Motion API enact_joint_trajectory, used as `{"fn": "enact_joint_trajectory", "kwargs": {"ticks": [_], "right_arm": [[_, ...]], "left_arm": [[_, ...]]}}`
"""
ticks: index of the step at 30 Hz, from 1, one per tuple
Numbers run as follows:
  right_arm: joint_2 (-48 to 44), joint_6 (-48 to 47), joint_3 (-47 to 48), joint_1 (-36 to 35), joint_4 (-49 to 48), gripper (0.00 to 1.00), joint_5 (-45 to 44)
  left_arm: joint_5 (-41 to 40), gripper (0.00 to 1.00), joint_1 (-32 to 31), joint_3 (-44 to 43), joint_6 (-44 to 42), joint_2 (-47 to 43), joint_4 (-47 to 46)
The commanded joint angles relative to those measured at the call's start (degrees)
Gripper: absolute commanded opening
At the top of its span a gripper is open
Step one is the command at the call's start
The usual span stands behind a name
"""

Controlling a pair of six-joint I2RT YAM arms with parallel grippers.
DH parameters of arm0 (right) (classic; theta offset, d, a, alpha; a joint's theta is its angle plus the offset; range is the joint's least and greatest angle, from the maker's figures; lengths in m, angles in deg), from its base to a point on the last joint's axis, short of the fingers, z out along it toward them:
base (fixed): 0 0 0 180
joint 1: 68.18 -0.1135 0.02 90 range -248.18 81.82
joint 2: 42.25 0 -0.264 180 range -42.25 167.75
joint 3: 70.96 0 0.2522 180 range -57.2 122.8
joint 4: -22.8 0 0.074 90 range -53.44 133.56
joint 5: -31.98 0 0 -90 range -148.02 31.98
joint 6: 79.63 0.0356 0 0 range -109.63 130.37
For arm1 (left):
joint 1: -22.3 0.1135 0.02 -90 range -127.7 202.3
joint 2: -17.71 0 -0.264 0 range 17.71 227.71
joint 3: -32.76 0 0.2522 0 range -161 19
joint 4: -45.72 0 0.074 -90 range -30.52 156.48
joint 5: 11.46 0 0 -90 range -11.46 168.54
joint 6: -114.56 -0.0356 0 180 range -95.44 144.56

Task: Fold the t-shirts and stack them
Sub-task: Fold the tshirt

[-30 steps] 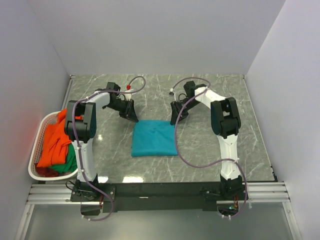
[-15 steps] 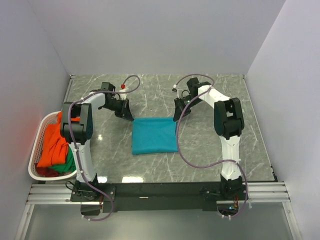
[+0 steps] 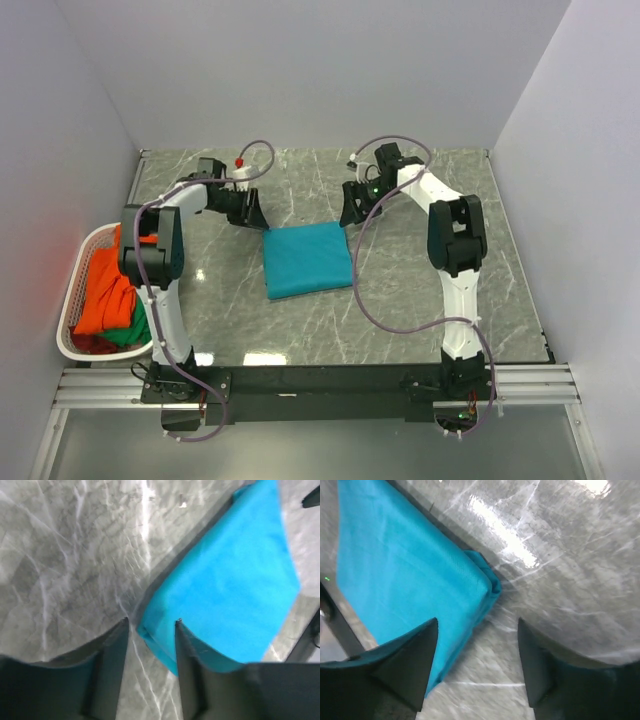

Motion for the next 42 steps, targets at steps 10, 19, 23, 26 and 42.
{"fn": "enact_joint_trajectory", "kwargs": {"ticks": [10,19,23,26,42], "right_arm": [[-16.1,15.3,-16.6,-3.6,-9.6,0.44,19.5],[-3.0,25.0,-18.5,-6.4,-21.7,0.17,14.6],[1.5,29.3,-16.8,-3.5,-25.8,0.11,10.7],[0.6,25.8,-13.8,-3.2,-23.2,0.09,8.5],[-14.6,39.8,-31.3,-12.7,-34.8,0.03,21.6]], "left_arm": [[18.4,0.25,-8.3,19.2,24.5,-17.0,-21.1],[16.5,0.13,-7.2,21.9,35.4,-2.6,-33.9],[11.2,0.12,-4.0,10.1,24.8,6.7,-19.3],[10.8,0.13,-2.9,2.4,19.6,10.2,-13.2],[26.3,0.13,-8.3,24.1,22.4,-10.4,-16.0]]}}
